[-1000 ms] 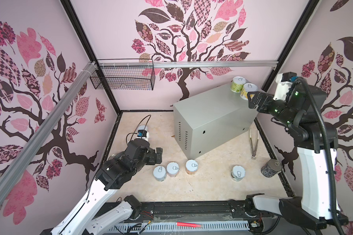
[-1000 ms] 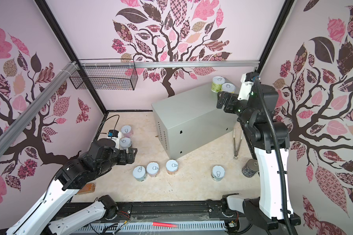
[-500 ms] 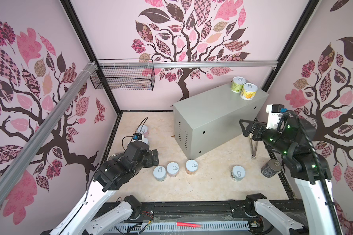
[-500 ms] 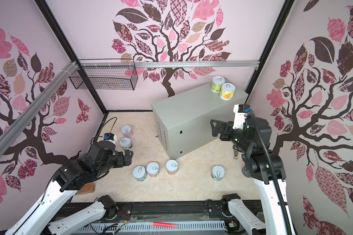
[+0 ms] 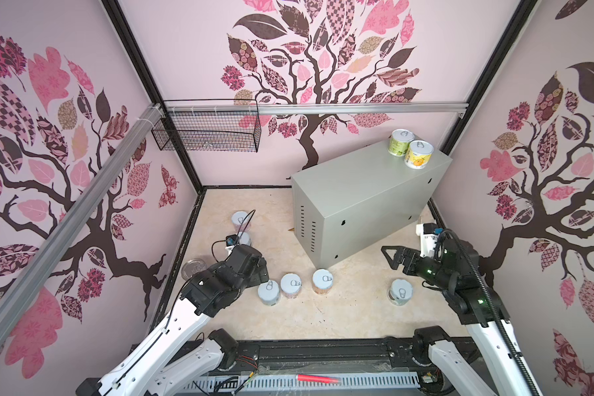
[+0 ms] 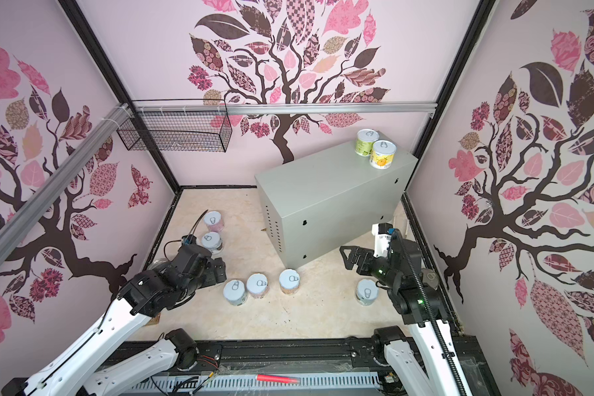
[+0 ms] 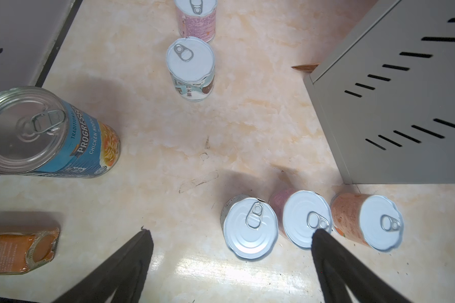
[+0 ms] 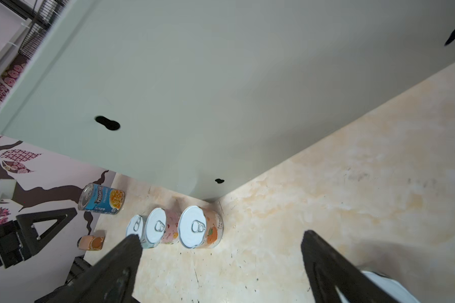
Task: Place and organize the canned foods onto the counter
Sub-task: 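Lower the right gripper toward the row while the left gripper descends over a white-lidded can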
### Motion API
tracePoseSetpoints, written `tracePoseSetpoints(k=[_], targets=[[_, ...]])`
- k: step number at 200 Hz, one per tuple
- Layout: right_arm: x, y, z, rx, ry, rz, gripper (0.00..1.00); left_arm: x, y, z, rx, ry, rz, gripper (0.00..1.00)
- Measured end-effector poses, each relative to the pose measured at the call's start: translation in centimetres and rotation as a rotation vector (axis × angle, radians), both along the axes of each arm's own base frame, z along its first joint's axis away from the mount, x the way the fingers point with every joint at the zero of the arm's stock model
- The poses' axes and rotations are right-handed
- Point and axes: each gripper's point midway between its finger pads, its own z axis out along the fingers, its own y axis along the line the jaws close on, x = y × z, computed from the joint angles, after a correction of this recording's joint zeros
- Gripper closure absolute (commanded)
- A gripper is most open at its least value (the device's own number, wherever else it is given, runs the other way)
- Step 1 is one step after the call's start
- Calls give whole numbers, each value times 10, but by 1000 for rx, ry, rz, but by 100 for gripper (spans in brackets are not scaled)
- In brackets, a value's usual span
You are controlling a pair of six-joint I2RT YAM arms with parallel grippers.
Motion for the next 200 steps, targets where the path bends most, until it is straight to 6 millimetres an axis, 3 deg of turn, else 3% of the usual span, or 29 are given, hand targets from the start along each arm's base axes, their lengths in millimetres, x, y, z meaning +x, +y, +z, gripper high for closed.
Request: tracePoseSetpoints(k=[56, 99, 132, 200], targets=[[-7, 15, -59, 94, 109, 51, 1, 37, 28, -50, -1, 78, 210, 2], [-12, 20, -77, 170, 105, 59, 1, 67, 39, -82, 24, 139, 288, 2], [-13, 24, -101, 216, 137, 55, 0, 83, 43, -107, 47, 191, 319, 2], [-17, 37, -127, 259, 179, 99, 0, 128, 50, -124, 63, 205, 365, 2]])
